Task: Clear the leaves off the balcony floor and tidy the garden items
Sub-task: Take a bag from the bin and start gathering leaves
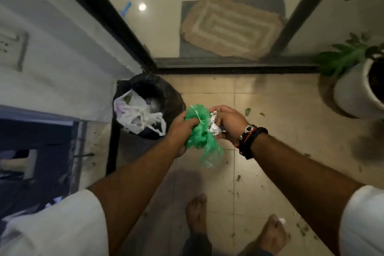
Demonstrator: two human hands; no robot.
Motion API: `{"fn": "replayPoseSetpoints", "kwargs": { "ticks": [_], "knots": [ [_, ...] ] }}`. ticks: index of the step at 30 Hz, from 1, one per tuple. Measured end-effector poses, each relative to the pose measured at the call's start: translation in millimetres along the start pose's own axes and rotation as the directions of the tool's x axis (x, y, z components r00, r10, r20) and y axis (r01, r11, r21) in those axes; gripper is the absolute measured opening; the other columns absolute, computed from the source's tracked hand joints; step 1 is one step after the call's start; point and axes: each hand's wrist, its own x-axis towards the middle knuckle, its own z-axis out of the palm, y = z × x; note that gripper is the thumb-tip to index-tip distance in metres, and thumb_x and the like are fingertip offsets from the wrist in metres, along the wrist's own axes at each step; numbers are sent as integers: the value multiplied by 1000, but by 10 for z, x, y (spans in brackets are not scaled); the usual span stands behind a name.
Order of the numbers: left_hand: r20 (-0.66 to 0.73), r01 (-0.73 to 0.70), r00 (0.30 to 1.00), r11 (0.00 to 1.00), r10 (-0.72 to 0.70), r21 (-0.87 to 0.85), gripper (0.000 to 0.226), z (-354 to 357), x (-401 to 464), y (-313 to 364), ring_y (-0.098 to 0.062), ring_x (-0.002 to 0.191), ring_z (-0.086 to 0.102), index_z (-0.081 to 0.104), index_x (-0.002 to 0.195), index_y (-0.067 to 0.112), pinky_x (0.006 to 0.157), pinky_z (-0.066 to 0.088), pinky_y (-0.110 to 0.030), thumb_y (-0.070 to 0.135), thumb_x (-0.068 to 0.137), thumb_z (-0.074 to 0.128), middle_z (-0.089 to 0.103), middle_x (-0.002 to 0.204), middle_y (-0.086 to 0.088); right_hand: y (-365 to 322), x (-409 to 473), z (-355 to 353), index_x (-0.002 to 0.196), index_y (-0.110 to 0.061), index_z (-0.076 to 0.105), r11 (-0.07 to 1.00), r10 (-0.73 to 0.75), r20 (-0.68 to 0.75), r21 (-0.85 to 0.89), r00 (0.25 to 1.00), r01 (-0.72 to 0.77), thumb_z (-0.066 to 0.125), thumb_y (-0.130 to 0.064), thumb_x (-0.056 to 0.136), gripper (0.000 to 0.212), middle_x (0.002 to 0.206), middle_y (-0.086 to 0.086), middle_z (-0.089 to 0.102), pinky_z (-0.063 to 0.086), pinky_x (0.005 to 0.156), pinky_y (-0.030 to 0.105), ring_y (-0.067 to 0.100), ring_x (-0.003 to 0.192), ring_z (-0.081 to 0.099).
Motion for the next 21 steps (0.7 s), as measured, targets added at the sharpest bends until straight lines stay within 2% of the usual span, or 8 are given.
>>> {"fn": "replayPoseSetpoints", "kwargs": {
  "ticks": [3, 5, 10, 14, 16, 17, 19, 21],
  "knots": [
    [-91, -5, 996, 995, -4, -97, 35, -438, 173, 119, -33, 84, 67, 66, 116, 10, 77, 57, -47, 1, 83, 58, 70, 102, -22, -197, 221, 434, 94, -14, 61, 1000, -3, 79, -18, 997, 4, 36, 11, 77, 39, 76, 4, 61, 50, 60, 33, 18, 59, 59],
    [-153, -17, 988, 990, -5, -144, 32, -738, 287, 199, -32, 84, 68, 66, 114, 13, 76, 58, -46, 1, 86, 59, 71, 102, -21, -282, 387, 740, 98, -14, 59, 1000, -2, 115, -14, 993, 4, 38, 11, 78, 38, 84, 9, 61, 51, 65, 37, 24, 69, 60],
    [-262, -59, 965, 984, 12, -170, 39, -1310, 535, 354, -30, 91, 67, 54, 123, 15, 71, 56, -39, 10, 85, 63, 66, 112, -19, -385, 737, 1365, 95, -15, 57, 999, -20, 114, -27, 993, 23, 43, 14, 83, 35, 89, 13, 59, 44, 59, 35, 27, 75, 57],
    [-362, -94, 932, 965, 0, -244, 53, -1620, 691, 474, -31, 97, 62, 43, 129, 19, 73, 58, -45, 6, 81, 61, 56, 116, -15, -416, 970, 1758, 109, -16, 57, 981, -62, 66, -178, 996, 73, 52, 8, 89, 32, 83, 10, 60, 44, 50, 29, 20, 58, 55],
    [-382, -133, 922, 981, 70, -140, 58, -1757, 782, 492, -24, 98, 58, 43, 130, 20, 70, 55, -37, 3, 78, 62, 51, 121, -10, -437, 1085, 1908, 114, -16, 57, 938, -129, 36, -321, 991, 134, 57, 1, 88, 31, 88, 10, 64, 48, 49, 26, 20, 62, 57],
    [-371, -136, 924, 987, 94, -88, 62, -1833, 839, 483, -24, 101, 58, 44, 127, 26, 73, 56, -39, 8, 71, 65, 51, 125, -8, -444, 1154, 1979, 115, -15, 57, 913, -160, 30, -377, 987, 159, 60, -1, 86, 32, 95, 10, 65, 50, 49, 24, 20, 68, 59],
    [-336, -107, 937, 994, 91, -29, 69, -1957, 934, 472, -30, 107, 60, 50, 120, 37, 83, 58, -50, 19, 56, 70, 55, 126, -7, -459, 1252, 2114, 115, -16, 57, 884, -177, 42, -433, 983, 177, 65, -5, 83, 35, 106, 8, 64, 55, 58, 23, 22, 83, 62],
    [-325, -101, 942, 995, 86, -28, 72, -2052, 1042, 422, -33, 110, 62, 53, 124, 38, 88, 56, -55, 19, 59, 76, 59, 125, -9, -432, 1404, 2198, 113, -21, 57, 860, -178, 38, -479, 983, 175, 70, -16, 72, 44, 115, 8, 65, 58, 80, 37, 26, 96, 65]
  ]
}}
